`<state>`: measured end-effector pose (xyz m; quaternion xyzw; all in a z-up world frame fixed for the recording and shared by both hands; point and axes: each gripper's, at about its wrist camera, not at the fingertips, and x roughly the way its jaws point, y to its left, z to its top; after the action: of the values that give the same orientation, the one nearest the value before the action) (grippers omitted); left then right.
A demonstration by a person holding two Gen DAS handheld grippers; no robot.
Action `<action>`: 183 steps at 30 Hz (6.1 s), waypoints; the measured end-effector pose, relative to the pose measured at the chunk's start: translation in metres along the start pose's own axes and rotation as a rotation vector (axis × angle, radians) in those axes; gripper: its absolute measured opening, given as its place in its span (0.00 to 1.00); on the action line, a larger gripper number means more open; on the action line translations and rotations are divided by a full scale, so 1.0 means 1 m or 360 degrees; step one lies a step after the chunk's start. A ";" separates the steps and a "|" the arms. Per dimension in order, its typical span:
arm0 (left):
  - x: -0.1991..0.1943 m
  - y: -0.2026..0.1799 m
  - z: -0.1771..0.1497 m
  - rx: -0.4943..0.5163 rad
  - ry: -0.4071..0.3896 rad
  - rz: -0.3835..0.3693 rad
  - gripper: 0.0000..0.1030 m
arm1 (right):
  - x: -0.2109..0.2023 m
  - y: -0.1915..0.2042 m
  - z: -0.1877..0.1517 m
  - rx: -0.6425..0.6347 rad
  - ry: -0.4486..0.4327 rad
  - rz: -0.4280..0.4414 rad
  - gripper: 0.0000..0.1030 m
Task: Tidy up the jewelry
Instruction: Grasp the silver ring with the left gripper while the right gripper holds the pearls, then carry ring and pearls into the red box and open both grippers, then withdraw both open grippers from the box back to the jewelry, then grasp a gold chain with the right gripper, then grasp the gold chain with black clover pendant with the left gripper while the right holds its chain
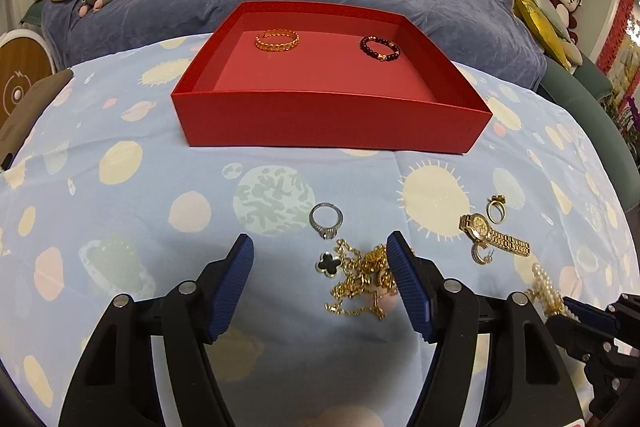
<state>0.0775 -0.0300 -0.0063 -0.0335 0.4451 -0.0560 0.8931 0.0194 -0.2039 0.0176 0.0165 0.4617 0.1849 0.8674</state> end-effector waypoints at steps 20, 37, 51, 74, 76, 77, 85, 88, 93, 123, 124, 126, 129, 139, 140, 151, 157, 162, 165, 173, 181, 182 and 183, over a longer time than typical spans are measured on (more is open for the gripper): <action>0.005 -0.004 -0.001 0.0094 -0.0027 0.0076 0.17 | 0.005 -0.001 0.004 0.0013 0.0000 0.0003 0.11; -0.079 0.043 0.015 -0.0025 -0.0199 0.0008 0.17 | -0.016 -0.008 0.039 0.0098 -0.0178 -0.0019 0.11; -0.050 0.043 0.116 0.0099 -0.0239 0.0033 0.17 | 0.030 -0.012 0.159 0.0112 -0.0242 0.0008 0.11; 0.023 0.069 0.165 -0.0153 -0.0224 0.0102 0.58 | 0.059 -0.055 0.192 0.0245 -0.0293 -0.0047 0.28; -0.002 0.071 0.151 -0.0148 -0.0254 0.0098 0.61 | 0.030 -0.055 0.176 0.0246 -0.0322 -0.0028 0.34; -0.014 0.071 0.143 -0.0135 -0.0265 0.0109 0.63 | 0.017 -0.054 0.165 0.0243 -0.0331 -0.0027 0.35; -0.082 0.061 0.068 -0.0065 -0.0254 0.0098 0.68 | -0.040 -0.027 0.076 0.0179 -0.0334 -0.0060 0.35; -0.091 0.052 0.031 -0.0011 -0.0262 0.0182 0.70 | -0.037 -0.017 0.046 0.0165 -0.0274 -0.0063 0.35; -0.082 0.048 -0.013 -0.0062 -0.0122 0.0128 0.70 | -0.024 -0.003 0.015 0.0098 -0.0175 -0.0086 0.35; -0.069 0.048 -0.033 -0.0002 -0.0030 0.0118 0.70 | 0.031 0.039 0.019 -0.0002 -0.0032 0.0029 0.35; -0.070 0.051 -0.034 -0.0010 -0.0031 0.0121 0.70 | 0.035 0.040 0.020 -0.0001 -0.0026 0.0036 0.35; -0.072 0.057 -0.035 -0.0031 -0.0030 0.0127 0.70 | 0.042 0.046 0.022 -0.0022 -0.0017 0.0047 0.34; -0.073 0.068 -0.036 -0.0059 -0.0024 0.0138 0.70 | 0.052 0.055 0.027 -0.0078 -0.0029 0.0036 0.30; -0.077 0.086 -0.040 -0.0120 -0.0013 0.0142 0.70 | 0.086 0.040 0.049 -0.0016 -0.0011 -0.0048 0.16; -0.077 0.086 -0.040 -0.0123 -0.0011 0.0139 0.70 | 0.090 0.040 0.048 -0.0023 0.0008 -0.0059 0.11; -0.075 0.078 -0.036 -0.0102 -0.0021 0.0120 0.70 | 0.069 0.035 0.025 -0.0113 0.0038 -0.0153 0.03; -0.066 0.055 -0.036 -0.0060 0.0016 0.0039 0.70 | 0.025 0.009 0.008 0.0004 0.0019 -0.0134 0.03; -0.048 0.030 -0.036 -0.0039 0.0087 -0.0063 0.70 | -0.001 0.001 0.003 0.0032 -0.0044 -0.0085 0.03; -0.039 0.017 -0.033 -0.0025 0.0086 -0.0108 0.70 | -0.005 -0.004 0.001 0.0049 -0.0037 -0.0076 0.03; -0.007 -0.002 -0.027 0.0019 0.0065 -0.0067 0.58 | -0.002 -0.010 -0.008 0.0092 0.0007 -0.0043 0.03; -0.001 -0.023 -0.030 0.0233 -0.0012 0.0084 0.07 | -0.003 -0.017 -0.010 0.0112 0.0020 -0.0046 0.03; -0.001 -0.022 -0.030 0.0235 -0.0008 0.0081 0.04 | -0.003 -0.018 -0.010 0.0115 0.0018 -0.0046 0.03; -0.002 -0.021 -0.030 0.0227 0.0000 0.0067 0.04 | -0.003 -0.018 -0.009 0.0119 0.0016 -0.0044 0.03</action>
<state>0.0514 -0.0508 -0.0203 0.0396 0.4406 -0.0688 0.8942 0.0157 -0.2232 0.0114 0.0415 0.4727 0.1556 0.8664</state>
